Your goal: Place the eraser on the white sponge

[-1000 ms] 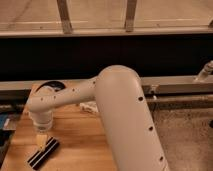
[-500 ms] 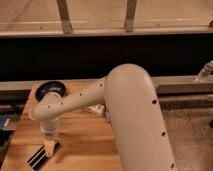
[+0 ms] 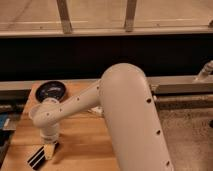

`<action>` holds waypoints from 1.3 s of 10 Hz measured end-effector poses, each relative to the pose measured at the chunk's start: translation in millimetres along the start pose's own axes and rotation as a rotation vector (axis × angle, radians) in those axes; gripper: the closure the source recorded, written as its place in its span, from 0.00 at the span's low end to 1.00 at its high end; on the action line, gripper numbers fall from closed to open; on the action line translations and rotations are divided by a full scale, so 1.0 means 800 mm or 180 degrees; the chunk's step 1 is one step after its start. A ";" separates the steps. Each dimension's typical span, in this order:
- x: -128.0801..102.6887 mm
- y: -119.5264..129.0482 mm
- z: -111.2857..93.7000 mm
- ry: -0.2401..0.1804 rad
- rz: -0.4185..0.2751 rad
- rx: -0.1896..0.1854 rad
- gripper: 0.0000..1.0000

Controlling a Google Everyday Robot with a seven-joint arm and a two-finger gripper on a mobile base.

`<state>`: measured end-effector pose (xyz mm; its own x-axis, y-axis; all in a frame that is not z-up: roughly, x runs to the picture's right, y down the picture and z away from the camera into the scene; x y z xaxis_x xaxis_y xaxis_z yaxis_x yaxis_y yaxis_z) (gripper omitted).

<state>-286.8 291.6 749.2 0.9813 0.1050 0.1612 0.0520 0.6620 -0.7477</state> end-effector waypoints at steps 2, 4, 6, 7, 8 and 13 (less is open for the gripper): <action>-0.006 -0.005 0.003 -0.0009 -0.0009 0.0021 0.20; -0.018 -0.007 0.006 -0.0035 -0.0060 0.0038 0.20; -0.030 -0.005 0.009 -0.0069 -0.0137 0.0029 0.20; -0.036 -0.003 0.011 -0.0083 -0.0171 0.0015 0.20; -0.042 0.003 0.015 -0.0097 -0.0212 -0.0023 0.20; -0.043 0.022 0.024 -0.0082 -0.0259 -0.0178 0.20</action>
<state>-322.9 314.2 742.7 0.9684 0.0722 0.2388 0.1423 0.6266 -0.7662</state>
